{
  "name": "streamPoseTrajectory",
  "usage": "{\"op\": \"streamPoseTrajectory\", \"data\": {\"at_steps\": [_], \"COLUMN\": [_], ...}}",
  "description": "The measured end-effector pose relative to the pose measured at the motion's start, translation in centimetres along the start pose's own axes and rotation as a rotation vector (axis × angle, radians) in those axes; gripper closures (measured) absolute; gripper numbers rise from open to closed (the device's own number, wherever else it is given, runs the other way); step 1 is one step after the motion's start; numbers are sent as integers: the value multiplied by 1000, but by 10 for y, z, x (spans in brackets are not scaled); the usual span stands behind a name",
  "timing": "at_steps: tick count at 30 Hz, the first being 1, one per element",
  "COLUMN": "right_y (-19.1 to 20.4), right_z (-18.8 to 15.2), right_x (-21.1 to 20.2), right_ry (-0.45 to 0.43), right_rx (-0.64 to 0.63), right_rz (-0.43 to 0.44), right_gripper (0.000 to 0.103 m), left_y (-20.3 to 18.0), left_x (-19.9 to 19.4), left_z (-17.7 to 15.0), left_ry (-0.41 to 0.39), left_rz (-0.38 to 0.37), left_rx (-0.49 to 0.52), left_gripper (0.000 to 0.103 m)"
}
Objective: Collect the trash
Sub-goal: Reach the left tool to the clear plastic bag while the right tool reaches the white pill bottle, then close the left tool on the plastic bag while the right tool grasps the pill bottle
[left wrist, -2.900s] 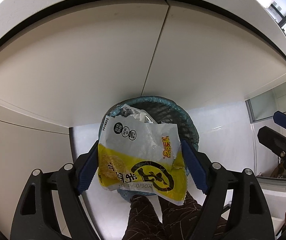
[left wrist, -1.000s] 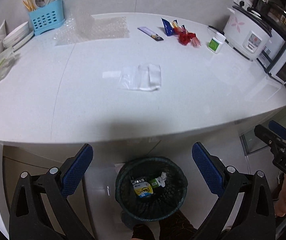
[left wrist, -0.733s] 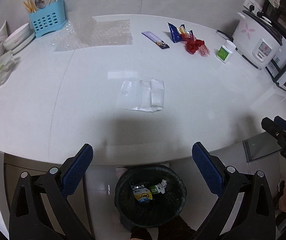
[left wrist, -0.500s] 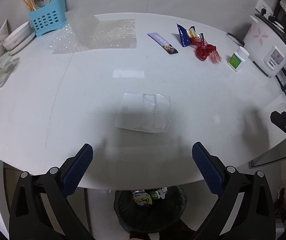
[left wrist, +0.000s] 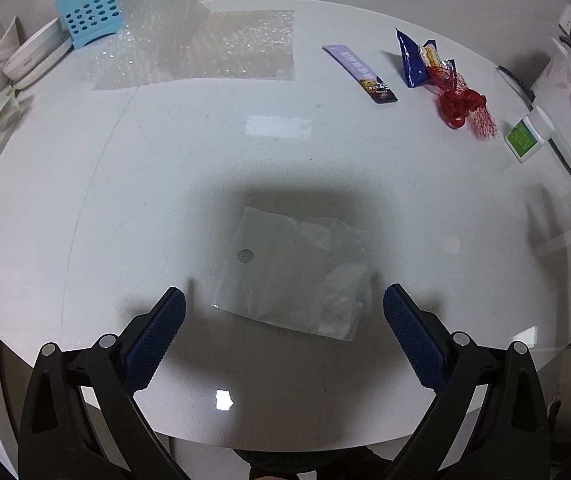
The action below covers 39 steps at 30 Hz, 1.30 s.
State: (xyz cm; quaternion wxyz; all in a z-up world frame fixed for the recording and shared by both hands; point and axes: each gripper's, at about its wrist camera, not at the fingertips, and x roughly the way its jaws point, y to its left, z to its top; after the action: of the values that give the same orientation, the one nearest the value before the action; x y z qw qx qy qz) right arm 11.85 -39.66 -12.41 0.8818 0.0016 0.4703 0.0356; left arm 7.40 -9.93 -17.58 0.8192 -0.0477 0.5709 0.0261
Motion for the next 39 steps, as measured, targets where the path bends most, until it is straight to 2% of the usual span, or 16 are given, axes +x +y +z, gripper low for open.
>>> {"op": "streamPoseTrajectory", "data": {"at_steps": [17,20,23,31,34,39], "right_y": [-33,-34,-35,-32,-29,-28], "right_z": [59,66,72,77,77,76], "right_x": [66,73,81,92,93,91], "right_ry": [27,31,43,70,76,72], "right_rx": [25,18,6,-14,-24,-31], "right_rz": [21,19,21,30,36,37], "right_gripper": [33,34,38,49,57,57], "left_y": [-4,-7,-11,-20,-21,-17], "left_x": [18,17,16,10,9,7], "left_z": [16,18,18,16,15,13], "left_ry": [46,50,52,44,44,46], "left_rz": [31,41,60,52,52,46], "left_rx": [-19,-16,-8,-4,-11,-33], "left_gripper": [8,12,21,41,42,43]}}
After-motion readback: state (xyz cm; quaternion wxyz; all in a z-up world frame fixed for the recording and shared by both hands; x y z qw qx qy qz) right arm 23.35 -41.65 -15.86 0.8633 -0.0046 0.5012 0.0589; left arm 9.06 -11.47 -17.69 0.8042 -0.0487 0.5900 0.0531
